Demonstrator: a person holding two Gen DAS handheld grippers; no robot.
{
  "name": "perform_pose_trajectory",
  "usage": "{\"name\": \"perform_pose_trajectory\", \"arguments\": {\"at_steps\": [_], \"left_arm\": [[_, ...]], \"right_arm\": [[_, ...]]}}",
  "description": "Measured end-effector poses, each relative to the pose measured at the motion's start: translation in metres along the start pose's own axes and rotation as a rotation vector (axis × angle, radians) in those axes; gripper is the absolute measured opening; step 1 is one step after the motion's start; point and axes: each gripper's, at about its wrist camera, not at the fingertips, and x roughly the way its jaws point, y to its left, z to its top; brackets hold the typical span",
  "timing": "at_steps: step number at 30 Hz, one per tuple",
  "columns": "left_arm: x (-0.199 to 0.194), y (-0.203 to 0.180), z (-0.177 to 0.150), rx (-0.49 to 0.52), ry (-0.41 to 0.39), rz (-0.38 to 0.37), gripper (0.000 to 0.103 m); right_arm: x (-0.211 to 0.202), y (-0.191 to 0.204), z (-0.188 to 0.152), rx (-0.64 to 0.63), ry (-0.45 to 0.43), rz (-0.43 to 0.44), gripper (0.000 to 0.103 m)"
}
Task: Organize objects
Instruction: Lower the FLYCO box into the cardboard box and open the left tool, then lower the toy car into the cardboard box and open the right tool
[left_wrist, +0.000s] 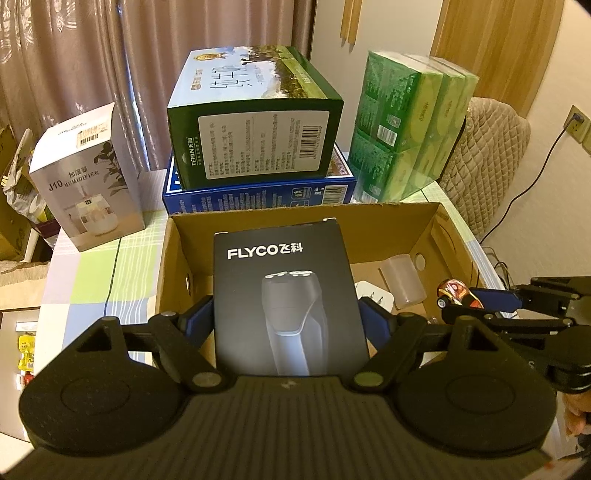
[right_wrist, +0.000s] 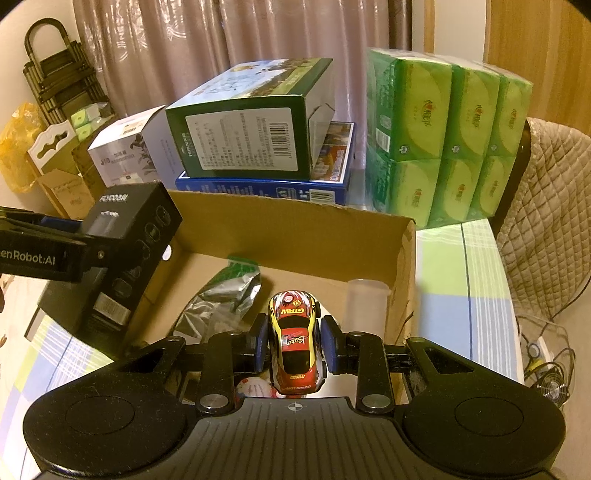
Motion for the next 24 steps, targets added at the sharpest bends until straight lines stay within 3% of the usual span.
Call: {"name": "perform_pose_trajectory", "arguments": {"at_steps": [3, 24], "left_arm": [[0.0001, 0.0003, 0.0011, -0.008, -0.012, 0.014, 0.083], [-0.0041, -0.0011, -0.0051, 0.009, 0.005, 0.024, 0.083]], "right_arm": [[-0.0011, -0.0018, -0.0002, 0.002, -0.002, -0.001, 0.027], [-0.0062, -0.0040, 0.0016, 0.015, -0.013, 0.001, 0.027]]}}
